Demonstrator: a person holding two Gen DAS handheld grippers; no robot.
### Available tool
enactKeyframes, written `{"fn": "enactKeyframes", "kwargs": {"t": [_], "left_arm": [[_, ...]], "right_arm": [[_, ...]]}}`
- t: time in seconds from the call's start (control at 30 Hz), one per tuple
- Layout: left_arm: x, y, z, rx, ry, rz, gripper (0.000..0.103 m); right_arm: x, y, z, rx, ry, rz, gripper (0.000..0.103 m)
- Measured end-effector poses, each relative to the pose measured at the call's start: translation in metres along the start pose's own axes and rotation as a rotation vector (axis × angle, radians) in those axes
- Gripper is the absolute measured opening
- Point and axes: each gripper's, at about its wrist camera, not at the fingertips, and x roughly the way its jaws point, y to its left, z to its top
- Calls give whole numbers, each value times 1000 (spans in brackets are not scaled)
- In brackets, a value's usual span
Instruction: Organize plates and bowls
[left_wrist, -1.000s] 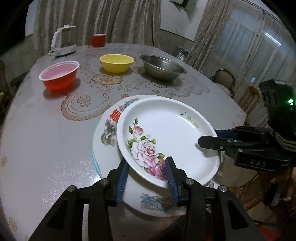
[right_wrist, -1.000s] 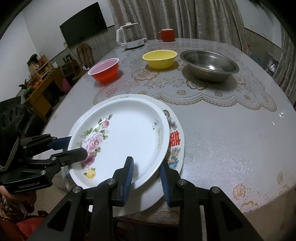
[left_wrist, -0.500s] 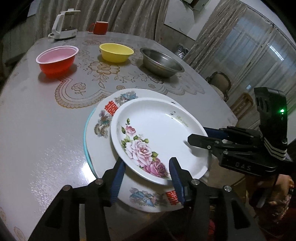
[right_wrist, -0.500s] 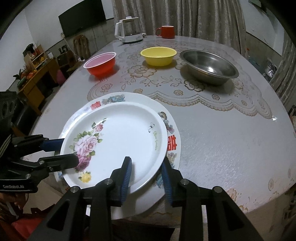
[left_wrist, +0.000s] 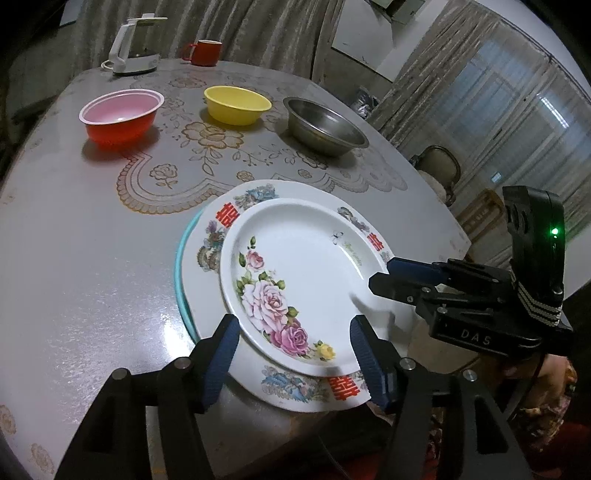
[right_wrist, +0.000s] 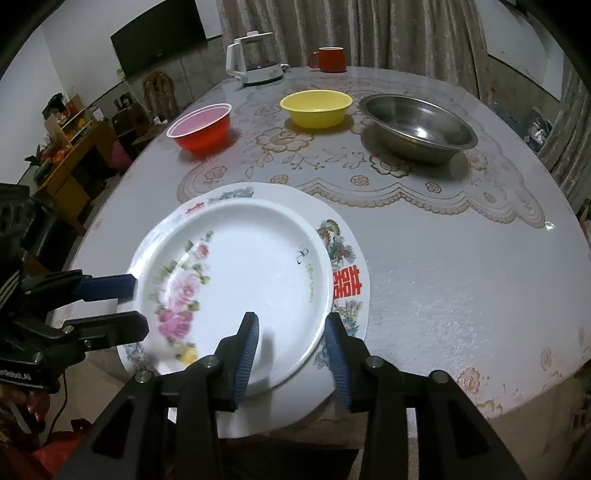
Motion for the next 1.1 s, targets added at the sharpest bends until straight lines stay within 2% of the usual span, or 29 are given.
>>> {"fn": "enactKeyframes", "kwargs": {"t": [0.2,0.37,0.53,0.67,1.1], "left_arm": [[-2,-1,0,10,-8,4,60],[1,-9,0,54,-16,35,56],[4,-15,-2,75,-7,0,56],[7,-18,-2,79,-8,8,56],[4,-17,0,81,-29,91,56]], "right_arm": [[2,-2,-2,10,1,9,38],[1,-2,-2,16,-3,10,39],[0,-2,-3,14,-3,11,39],[-1,-1,-3,14,2,11,39],[-1,3,-6,-15,1,17,42]]}}
